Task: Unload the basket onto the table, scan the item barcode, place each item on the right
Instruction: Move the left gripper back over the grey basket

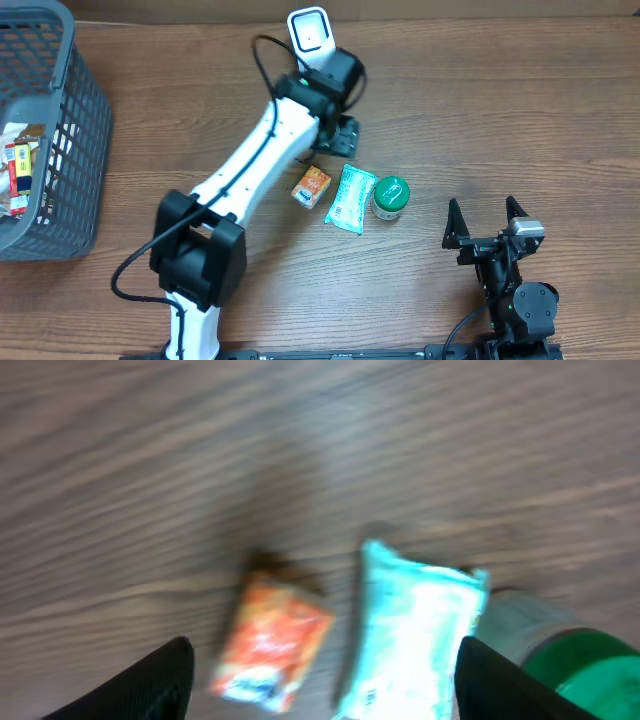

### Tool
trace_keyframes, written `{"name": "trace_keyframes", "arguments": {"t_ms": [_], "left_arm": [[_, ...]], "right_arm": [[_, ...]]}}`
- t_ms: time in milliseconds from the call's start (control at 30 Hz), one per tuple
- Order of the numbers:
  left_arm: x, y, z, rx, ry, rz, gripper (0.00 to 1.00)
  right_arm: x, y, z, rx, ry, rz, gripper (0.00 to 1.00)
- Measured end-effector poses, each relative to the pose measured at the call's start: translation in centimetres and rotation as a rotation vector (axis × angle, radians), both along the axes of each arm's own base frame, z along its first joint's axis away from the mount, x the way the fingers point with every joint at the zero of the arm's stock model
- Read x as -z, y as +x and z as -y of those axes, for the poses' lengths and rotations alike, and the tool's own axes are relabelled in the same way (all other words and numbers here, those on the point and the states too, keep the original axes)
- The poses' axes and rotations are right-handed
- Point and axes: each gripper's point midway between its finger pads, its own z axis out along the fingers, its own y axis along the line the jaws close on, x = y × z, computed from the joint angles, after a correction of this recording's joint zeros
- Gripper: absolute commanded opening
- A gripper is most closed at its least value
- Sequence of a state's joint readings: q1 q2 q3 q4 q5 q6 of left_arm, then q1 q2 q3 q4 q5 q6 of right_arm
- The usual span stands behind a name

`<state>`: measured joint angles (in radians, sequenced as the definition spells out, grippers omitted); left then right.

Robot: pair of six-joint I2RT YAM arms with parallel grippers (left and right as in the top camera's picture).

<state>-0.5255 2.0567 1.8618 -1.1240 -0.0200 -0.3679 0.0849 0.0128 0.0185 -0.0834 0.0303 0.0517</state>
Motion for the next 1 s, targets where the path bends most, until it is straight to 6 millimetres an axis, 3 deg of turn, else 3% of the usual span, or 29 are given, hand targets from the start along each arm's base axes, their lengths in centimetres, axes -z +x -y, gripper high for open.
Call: {"name": "trace_keyframes", "arguments": {"t_ms": [167,433,600,800,867,1000], "left_arm": [[-0.2,0.7,-4.6,-0.094,0.046,-0.042,0.74],[0.2,0.7,-13.6,-0.291,0.090,-0.156,0.74],[0.2,0.4,-18.0,-0.395,0.091,-0.201,0.76],[0.2,0.0,-20.2,-0.450,0.090,-0.227,0.84],[0.2,-0.1,-20.2,-0.448,0.090,-0.231,1.00],[0.2,0.0,-20.1,-0.452,0.085,-0.229,1.00]], "right_arm": [[0.0,0.0,0.0,0.000,0.000,0.000,1.00],[0.0,0.0,0.0,0.000,0.000,0.000,1.00],[0.0,0.0,0.0,0.000,0.000,0.000,1.00],[0.0,0.0,0.0,0.000,0.000,0.000,1.00],[0.0,0.0,0.0,0.000,0.000,0.000,1.00],[0.0,0.0,0.0,0.000,0.000,0.000,1.00]]}}
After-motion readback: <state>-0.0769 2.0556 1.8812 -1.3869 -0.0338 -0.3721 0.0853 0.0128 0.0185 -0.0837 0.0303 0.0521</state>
